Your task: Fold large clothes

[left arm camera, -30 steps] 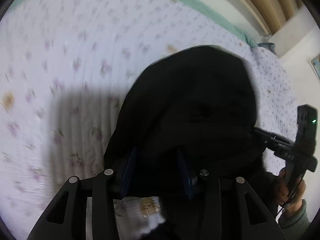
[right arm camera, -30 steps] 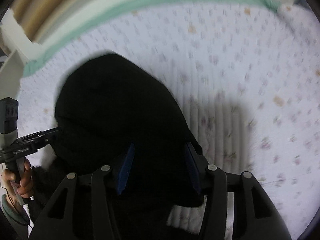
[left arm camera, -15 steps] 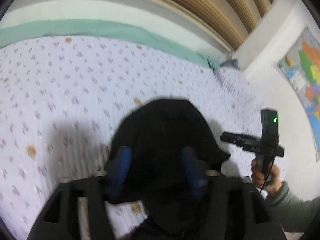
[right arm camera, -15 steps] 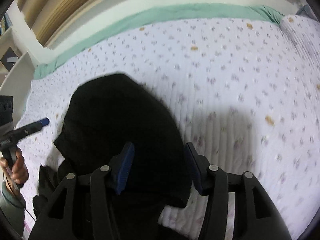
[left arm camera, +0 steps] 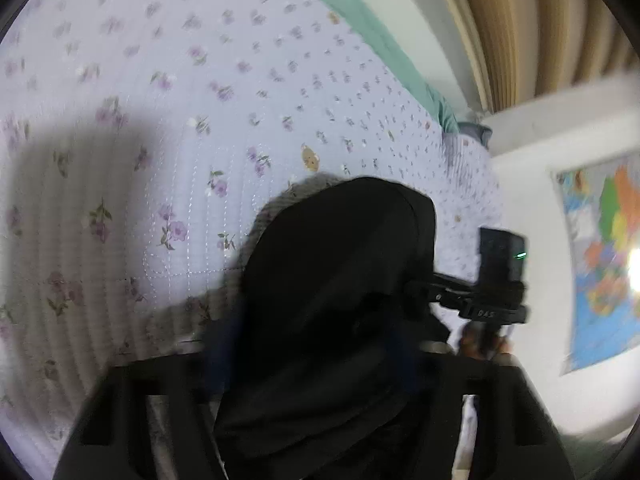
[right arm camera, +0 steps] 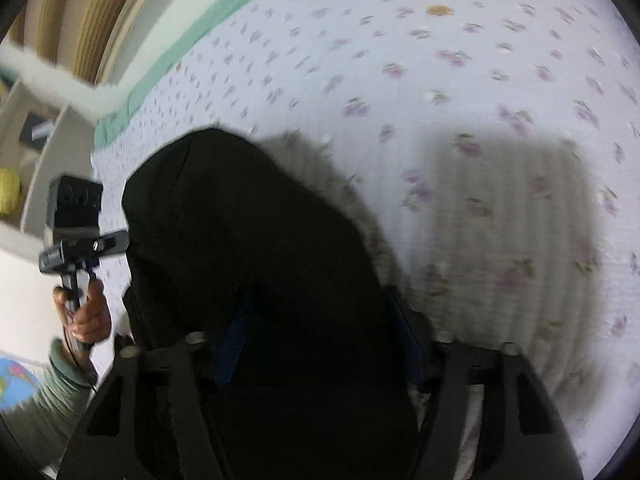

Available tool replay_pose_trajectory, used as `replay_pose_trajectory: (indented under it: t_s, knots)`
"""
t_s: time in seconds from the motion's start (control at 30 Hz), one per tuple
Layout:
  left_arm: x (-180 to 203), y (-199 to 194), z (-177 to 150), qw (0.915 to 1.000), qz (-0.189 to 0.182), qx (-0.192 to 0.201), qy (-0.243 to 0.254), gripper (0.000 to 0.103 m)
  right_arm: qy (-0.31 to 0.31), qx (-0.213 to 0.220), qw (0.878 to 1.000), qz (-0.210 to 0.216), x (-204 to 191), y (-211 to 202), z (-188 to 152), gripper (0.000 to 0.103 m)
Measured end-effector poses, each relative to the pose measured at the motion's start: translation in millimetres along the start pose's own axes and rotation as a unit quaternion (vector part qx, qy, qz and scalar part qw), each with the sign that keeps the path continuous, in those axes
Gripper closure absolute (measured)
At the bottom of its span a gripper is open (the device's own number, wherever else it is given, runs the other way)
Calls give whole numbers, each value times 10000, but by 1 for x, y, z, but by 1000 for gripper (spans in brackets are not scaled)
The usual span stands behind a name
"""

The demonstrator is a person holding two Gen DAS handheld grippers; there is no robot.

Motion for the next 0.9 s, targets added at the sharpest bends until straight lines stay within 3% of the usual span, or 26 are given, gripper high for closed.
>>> replay_pose_trajectory:
  t_s: [0.1, 0.3, 0.43, 0.67, 0.9]
  knots:
    - [27, -29, -13, 9981, -19, 356, 498, 82, -555, 287, 9977, -269, -28, -18, -9, 77]
    - [97, -102, -62, 9857, 126, 796, 1482, 82, -1625, 1143, 9773, -732, -100, -97, -42, 79]
    - [129, -143, -117, 9751, 559, 843, 1974, 82, -2160, 1455, 9590, -1121, -144, -143, -84, 79]
    - [145, -175, -217, 9645, 1158, 607, 2294, 82, -2630, 1478, 9371, -1758, -190, -173, -189, 79]
    - [128, -176, -313, 9676, 1537, 255, 1985, 82, -2369, 1057, 9493, -1776, -183, -176, -297, 79]
Point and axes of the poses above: each gripper's, at about its wrist camera, not at the fingertips, and y roughly the way its jaws point, x to its right, z to its top, the point moved 5 cm from there along y, roughly the way its jaws point, and after that the axes turned 8 degrees about x, right-handed, at the moved point
